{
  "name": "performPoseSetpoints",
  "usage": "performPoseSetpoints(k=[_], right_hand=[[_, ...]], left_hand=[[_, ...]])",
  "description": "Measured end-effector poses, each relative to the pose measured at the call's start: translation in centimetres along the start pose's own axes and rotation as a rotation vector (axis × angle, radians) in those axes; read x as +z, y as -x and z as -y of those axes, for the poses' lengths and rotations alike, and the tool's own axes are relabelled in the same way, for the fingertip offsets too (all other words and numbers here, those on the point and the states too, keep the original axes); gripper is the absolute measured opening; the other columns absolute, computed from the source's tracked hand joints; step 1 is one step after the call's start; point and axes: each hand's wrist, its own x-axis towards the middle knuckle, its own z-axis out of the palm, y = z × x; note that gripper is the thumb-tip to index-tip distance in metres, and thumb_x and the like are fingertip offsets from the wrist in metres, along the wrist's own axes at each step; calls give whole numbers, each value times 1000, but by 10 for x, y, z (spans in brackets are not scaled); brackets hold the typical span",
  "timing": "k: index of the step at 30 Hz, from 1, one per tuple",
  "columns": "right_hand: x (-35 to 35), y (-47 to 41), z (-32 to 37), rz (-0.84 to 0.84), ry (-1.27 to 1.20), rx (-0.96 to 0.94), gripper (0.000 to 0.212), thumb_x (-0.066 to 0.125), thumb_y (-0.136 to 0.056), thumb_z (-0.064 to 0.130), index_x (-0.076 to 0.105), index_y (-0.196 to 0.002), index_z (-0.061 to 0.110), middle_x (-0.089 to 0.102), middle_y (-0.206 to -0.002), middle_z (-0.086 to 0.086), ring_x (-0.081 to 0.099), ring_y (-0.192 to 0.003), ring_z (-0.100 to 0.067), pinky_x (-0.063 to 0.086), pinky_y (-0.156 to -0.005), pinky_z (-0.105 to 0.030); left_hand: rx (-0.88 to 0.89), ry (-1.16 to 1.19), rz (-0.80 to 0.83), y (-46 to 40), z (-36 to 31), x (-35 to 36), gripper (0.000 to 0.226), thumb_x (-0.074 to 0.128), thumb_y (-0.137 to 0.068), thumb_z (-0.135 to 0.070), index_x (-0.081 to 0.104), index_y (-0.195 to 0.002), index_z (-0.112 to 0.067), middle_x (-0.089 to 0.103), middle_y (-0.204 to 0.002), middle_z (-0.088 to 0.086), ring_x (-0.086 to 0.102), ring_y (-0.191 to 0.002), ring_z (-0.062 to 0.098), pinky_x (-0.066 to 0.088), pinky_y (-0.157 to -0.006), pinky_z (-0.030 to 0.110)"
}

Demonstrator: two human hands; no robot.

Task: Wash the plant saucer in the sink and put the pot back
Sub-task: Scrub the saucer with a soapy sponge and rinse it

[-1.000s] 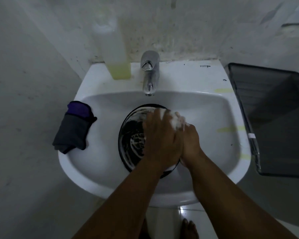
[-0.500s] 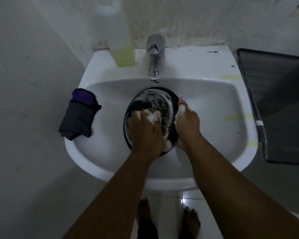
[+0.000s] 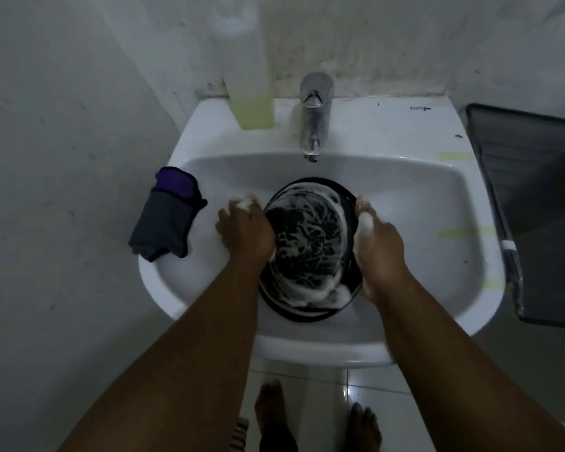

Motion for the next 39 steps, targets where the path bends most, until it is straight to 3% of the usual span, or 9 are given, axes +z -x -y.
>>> performPoseSetpoints(k=[5, 8, 11, 19, 23, 26, 29, 32, 39], right_hand=[[-9, 0, -1, 43, 54, -74, 46, 48, -103, 54, 66, -75, 22, 66, -82, 6, 67, -92, -22, 55, -90, -33], [-12, -1, 3, 49, 128, -146, 47, 45, -106, 48, 67, -76, 19, 64, -74, 9, 60, -74, -4, 47, -60, -7], [-15, -7, 0, 92, 174, -220, 53, 41, -109, 43, 71, -88, 4, 63, -71, 6, 54, -64, -1, 39, -48, -4], [-1, -10, -3, 86, 65, -137, 46, 46, -107, 43, 71, -77, 19, 70, -68, 9, 66, -67, 0, 51, -63, -10], [2, -11, 0, 119, 30, -64, 50, 48, -106, 43, 75, -68, 24, 76, -75, -5, 73, -90, -28, 57, -88, -43], [5, -10, 3, 97, 53, -48, 53, 48, -103, 50, 76, -64, 28, 77, -82, -5, 72, -92, -28, 57, -94, -43], [11, -11, 5, 69, 43, -55, 47, 44, -106, 47, 67, -73, 23, 71, -82, 0, 65, -78, -12, 53, -70, -14], [15, -14, 2, 82, 18, -43, 45, 44, -107, 44, 66, -76, 20, 68, -74, 0, 64, -70, -8, 47, -54, -11], [11, -19, 3, 56, 30, -7, 45, 37, -110, 39, 64, -95, 6, 65, -79, -6, 61, -68, -15, 40, -45, -8]], left_hand=[[24, 173, -28, -16, -9, -3, 43, 33, -111, -28, 51, -141, -3, 40, -151, 21, 33, -143, 37, 25, -115, 37], [34, 217, 8, -27, -15, -5, 47, 31, -112, -31, 45, -148, -4, 37, -156, 19, 31, -146, 35, 23, -119, 36], [99, 238, 29, -31, -35, -7, 52, 31, -111, -39, 48, -143, -2, 41, -151, 20, 34, -143, 38, 26, -121, 42], [232, 50, -61, 50, -75, 25, 48, 43, -105, -37, 53, -136, -2, 49, -136, 22, 43, -126, 40, 34, -105, 47], [349, -40, -64, 93, -64, 29, 53, 41, -97, -39, 56, -131, -1, 51, -134, 21, 44, -127, 41, 36, -107, 53], [388, -84, -66, 90, -50, 22, 68, 29, -90, -46, 56, -131, 2, 51, -136, 25, 44, -128, 42, 35, -108, 52], [212, -117, -42, 61, -34, 10, 60, 34, -97, -43, 54, -133, 1, 49, -137, 25, 43, -127, 43, 34, -106, 49], [75, -96, -33, 50, -31, 8, 46, 44, -104, -34, 52, -136, 0, 48, -138, 23, 42, -129, 42, 33, -106, 48], [490, -196, -14, 127, -35, 22, 61, 28, -90, -45, 59, -125, -6, 53, -130, 19, 47, -119, 36, 39, -99, 49]])
